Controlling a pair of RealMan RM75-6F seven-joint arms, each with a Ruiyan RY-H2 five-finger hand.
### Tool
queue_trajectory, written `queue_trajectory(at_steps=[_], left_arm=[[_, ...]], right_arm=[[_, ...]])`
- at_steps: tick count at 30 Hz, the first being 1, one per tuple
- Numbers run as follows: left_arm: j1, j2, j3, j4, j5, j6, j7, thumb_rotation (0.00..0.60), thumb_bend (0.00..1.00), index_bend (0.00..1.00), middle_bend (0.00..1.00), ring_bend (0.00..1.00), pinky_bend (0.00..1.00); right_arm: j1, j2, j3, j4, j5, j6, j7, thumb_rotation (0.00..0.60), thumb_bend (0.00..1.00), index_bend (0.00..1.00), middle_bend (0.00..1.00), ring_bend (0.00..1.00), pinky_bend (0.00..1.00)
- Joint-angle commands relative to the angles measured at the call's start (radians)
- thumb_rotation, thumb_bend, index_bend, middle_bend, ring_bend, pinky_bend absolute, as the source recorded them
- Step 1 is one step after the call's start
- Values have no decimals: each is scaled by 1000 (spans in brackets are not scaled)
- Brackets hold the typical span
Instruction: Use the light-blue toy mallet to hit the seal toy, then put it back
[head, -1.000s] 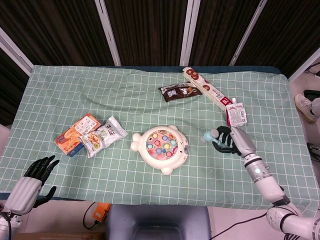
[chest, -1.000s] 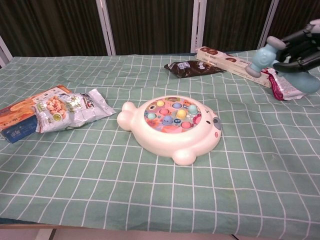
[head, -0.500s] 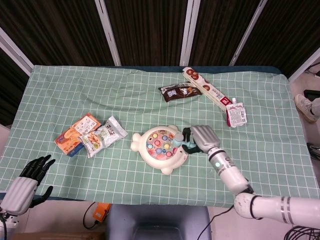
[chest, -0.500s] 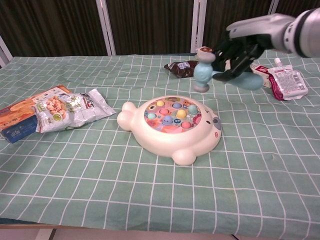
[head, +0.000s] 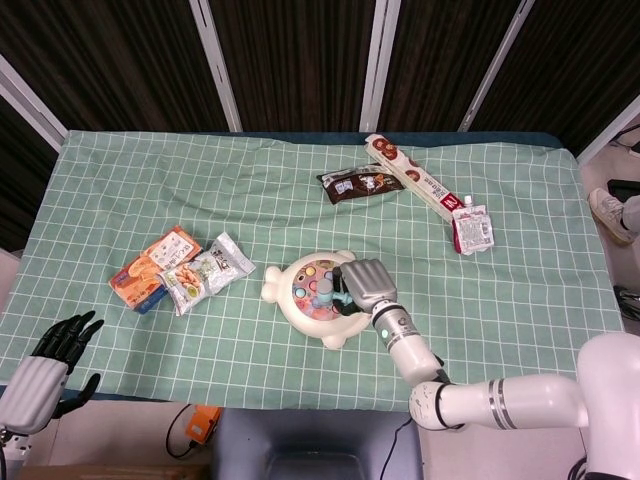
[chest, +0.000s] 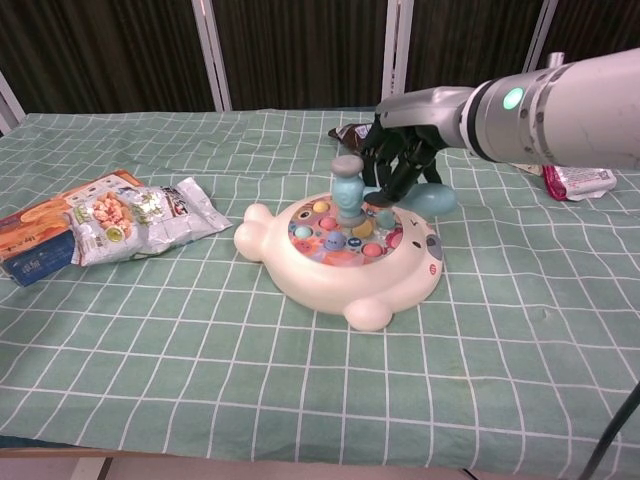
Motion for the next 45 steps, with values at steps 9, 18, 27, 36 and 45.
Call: queue_trajectory(at_steps=[9, 18, 27, 36, 45], left_arm=[[1, 0, 0, 0, 2, 0, 0, 600, 397, 0, 0, 0, 107], [6, 3, 1, 5, 10, 14, -13, 600, 397, 0, 0, 0, 107], [9, 4, 2, 9, 17, 21, -19, 600, 398, 0, 0, 0, 107], [10, 4, 0, 9, 16, 21, -22, 600, 396, 0, 0, 0, 107], [8, 2, 0, 8, 18, 16, -13, 600, 396, 0, 0, 0, 107]], right_arm=[[6, -43, -12, 38, -31, 5, 9, 600, 723, 987, 708, 735, 769], [17, -95, -20, 83, -31, 18, -9, 600, 723, 987, 709, 735, 768], [22, -117, -21, 103, -12, 28, -36, 600, 723, 987, 708, 735, 768], [9, -108, -9, 92, -21, 43, -30, 600, 723, 987, 708, 735, 768], [-23, -58, -3, 64, -51, 58, -9, 600, 723, 987, 708, 735, 768]])
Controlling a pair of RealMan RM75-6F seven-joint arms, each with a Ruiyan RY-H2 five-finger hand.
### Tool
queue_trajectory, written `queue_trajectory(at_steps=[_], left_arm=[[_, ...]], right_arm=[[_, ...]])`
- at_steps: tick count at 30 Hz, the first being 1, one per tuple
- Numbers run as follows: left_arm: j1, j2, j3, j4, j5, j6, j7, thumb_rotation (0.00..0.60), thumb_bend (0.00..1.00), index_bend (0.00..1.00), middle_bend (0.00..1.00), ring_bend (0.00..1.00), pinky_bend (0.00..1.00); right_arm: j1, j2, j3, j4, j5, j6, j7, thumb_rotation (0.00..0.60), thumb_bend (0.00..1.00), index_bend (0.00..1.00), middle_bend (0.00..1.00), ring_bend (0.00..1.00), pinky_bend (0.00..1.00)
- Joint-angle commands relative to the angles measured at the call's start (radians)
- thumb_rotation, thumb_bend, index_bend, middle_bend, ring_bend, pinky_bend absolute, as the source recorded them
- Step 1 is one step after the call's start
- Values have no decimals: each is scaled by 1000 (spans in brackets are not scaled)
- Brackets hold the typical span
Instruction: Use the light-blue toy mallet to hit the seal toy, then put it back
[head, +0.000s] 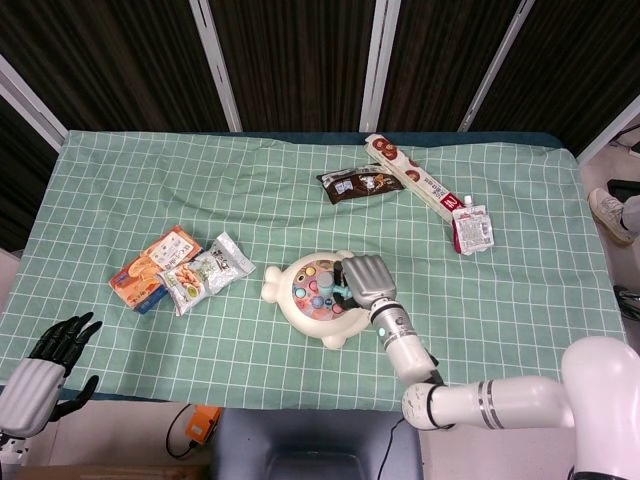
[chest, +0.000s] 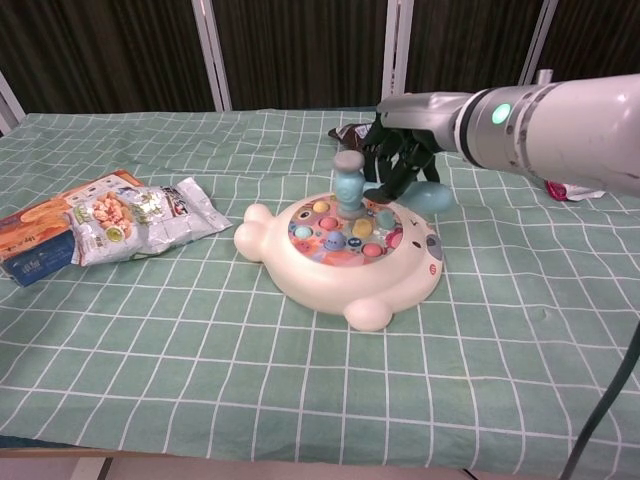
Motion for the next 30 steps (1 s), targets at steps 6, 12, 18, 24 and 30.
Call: queue_trajectory(at_steps=[6, 12, 18, 24, 30], left_arm=[[0, -2, -1, -2, -1, -3, 7, 600, 396, 0, 0, 0, 107], [0, 0, -1, -1, -1, -1, 1, 600, 397, 0, 0, 0, 106], [1, 1, -1, 1, 0, 3, -2, 600, 397, 0, 0, 0, 107], [0, 1, -2, 1, -3, 0, -3, 600, 396, 0, 0, 0, 107], [1, 0, -2, 1, -1, 1, -2, 600, 396, 0, 0, 0, 106]], right_arm=[[-2, -3, -11, 24, 12, -5, -23, 600, 723, 987, 708, 735, 768], [2, -24, -11, 48, 19, -16, -33, 600, 723, 987, 708, 735, 768], [5, -35, -13, 62, 33, -21, -47, 600, 723, 987, 708, 735, 768], [5, -35, -13, 67, 45, -18, -62, 600, 723, 987, 708, 735, 768], [-18, -2, 7, 36, 14, -6, -24, 600, 723, 987, 708, 735, 768]])
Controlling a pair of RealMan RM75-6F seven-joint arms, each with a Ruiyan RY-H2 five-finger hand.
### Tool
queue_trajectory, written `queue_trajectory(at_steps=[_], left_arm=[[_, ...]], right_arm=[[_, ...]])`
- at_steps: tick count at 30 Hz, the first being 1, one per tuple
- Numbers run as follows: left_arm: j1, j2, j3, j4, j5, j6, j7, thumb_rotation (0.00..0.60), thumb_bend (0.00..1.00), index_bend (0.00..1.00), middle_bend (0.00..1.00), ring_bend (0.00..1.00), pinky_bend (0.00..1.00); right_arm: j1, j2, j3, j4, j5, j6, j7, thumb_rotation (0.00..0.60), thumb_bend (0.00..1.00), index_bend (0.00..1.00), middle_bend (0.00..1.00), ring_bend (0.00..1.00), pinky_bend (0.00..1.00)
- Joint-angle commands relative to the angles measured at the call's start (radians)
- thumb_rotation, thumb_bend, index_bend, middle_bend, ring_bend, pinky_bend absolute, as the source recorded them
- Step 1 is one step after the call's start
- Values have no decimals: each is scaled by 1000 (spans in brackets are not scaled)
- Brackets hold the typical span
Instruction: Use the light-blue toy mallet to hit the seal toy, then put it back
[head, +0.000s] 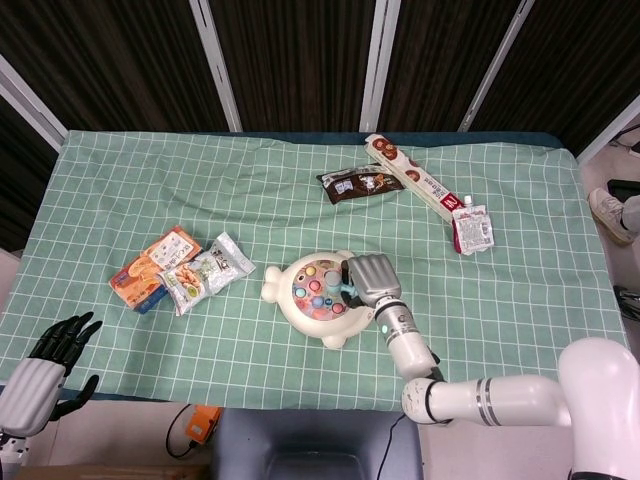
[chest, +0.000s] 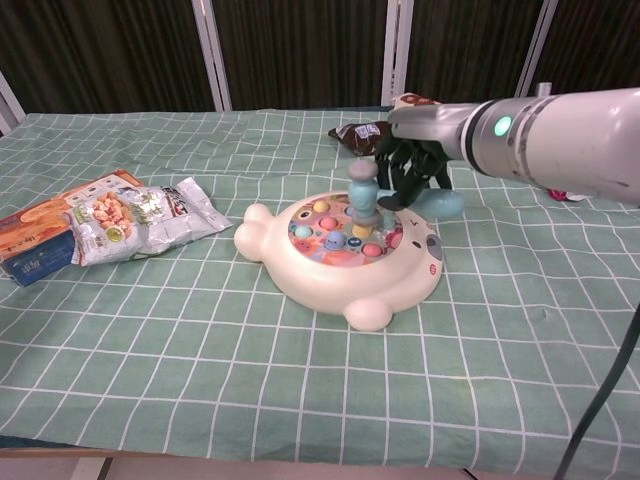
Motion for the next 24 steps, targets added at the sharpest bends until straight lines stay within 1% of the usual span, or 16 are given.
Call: queue_trajectory(at_steps=[1, 8, 17, 24], left_arm=[[0, 0, 0, 0, 1, -1, 1, 600, 396, 0, 0, 0, 107], [-2, -3, 0, -3, 0, -7, 12, 600, 397, 0, 0, 0, 107], [-5, -3, -3, -5, -9, -14, 12, 600, 396, 0, 0, 0, 107], [-5, -4, -3, -6, -9, -14, 15, 600, 396, 0, 0, 0, 107]], right_arm=[[-13, 20, 7, -16, -14, 8, 14, 600, 723, 987, 708, 735, 768], [-34, 53, 3, -19, -16, -3, 29, 600, 723, 986, 709, 735, 768], [-30, 32, -9, 33, -2, -37, 21, 600, 723, 986, 708, 735, 768], [-21, 15, -16, 51, 13, -41, 0, 600, 723, 986, 709, 735, 768]])
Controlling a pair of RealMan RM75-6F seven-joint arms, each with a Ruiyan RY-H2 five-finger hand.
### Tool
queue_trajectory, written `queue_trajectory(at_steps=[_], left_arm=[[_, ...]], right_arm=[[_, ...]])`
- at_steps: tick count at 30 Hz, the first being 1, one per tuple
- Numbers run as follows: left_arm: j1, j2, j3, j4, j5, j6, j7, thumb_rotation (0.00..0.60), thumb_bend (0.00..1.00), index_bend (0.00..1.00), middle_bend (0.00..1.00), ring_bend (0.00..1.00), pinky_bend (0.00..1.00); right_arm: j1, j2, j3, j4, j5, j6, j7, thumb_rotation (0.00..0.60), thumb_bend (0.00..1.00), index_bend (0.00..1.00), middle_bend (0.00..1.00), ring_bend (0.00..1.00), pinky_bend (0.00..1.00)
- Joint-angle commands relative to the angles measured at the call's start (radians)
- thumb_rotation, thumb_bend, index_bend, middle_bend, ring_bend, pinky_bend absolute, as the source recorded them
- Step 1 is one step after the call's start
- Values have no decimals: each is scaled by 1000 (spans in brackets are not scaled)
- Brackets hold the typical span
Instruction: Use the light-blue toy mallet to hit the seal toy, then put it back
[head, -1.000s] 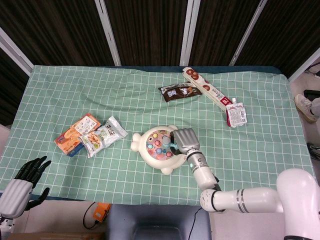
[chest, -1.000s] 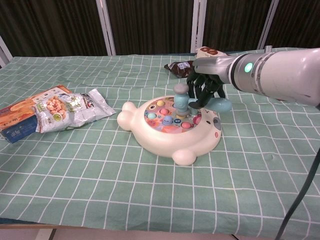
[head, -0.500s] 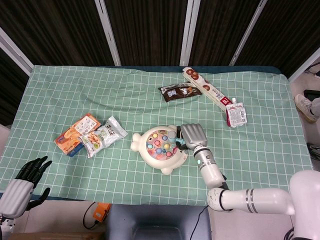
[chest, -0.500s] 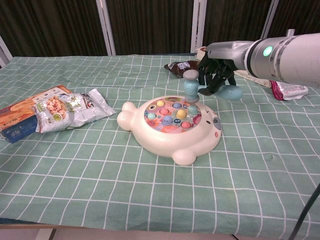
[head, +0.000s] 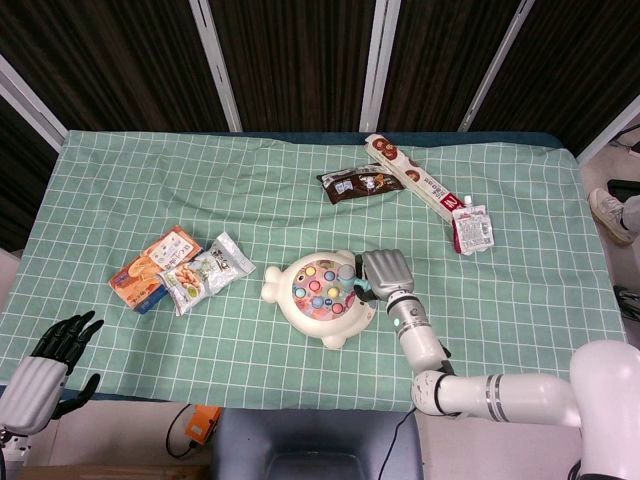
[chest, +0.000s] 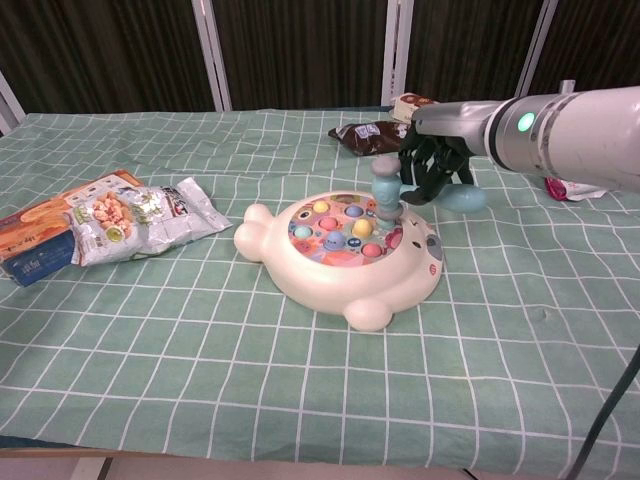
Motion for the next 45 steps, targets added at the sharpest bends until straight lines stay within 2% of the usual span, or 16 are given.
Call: queue_trajectory(at_steps=[1, 5, 14, 18, 20, 22, 25, 31, 38, 42, 45], left_arm=[[0, 0, 0, 0, 1, 0, 1, 600, 397, 0, 0, 0, 106], [1, 0, 1, 0, 2, 3, 0, 600, 396, 0, 0, 0, 107], [4, 1, 1, 1, 4, 10, -4, 600, 396, 0, 0, 0, 107], [4, 0, 2, 2, 7, 9, -3, 600, 396, 0, 0, 0, 107], [1, -4, 4, 1, 8, 0, 11, 600, 396, 0, 0, 0, 107], [0, -7, 1, -3, 0, -6, 23, 600, 396, 0, 0, 0, 106], [-3, -12, -5, -9, -16, -20, 39, 600, 396, 0, 0, 0, 106], [-7, -20, -13, -18, -38, -39, 68, 600, 396, 0, 0, 0, 107], [-18, -30, -20, -27, -66, -72, 99, 600, 397, 0, 0, 0, 107], [-24, -35, -25, -31, -82, -89, 113, 600, 397, 0, 0, 0, 107], [-28, -37, -27, -33, -89, -100, 119, 600, 398, 0, 0, 0, 107]], right_arm=[[4, -4, -4, 4, 9, 2, -11, 600, 723, 986, 709, 735, 768], [6, -6, -8, 5, 16, 13, -26, 600, 723, 986, 708, 735, 768], [-37, 56, 16, -62, -52, 34, 45, 600, 723, 985, 708, 735, 768], [-126, 157, -27, -156, -188, 43, 136, 600, 723, 984, 709, 735, 768], [-200, 222, -87, -180, -280, 31, 203, 600, 723, 984, 709, 734, 767], [-253, 263, -123, -172, -389, -9, 292, 600, 723, 982, 709, 733, 764], [-324, 295, -171, -107, -552, -63, 429, 600, 723, 980, 708, 731, 761], [-419, 287, -245, 66, -786, -88, 620, 600, 723, 980, 708, 726, 757], [-468, 242, -283, 280, -931, -157, 844, 600, 723, 980, 708, 719, 751], [-484, 200, -289, 390, -982, -172, 912, 600, 723, 977, 708, 715, 748], [-490, 178, -283, 432, -1009, -169, 953, 600, 723, 973, 708, 713, 746]])
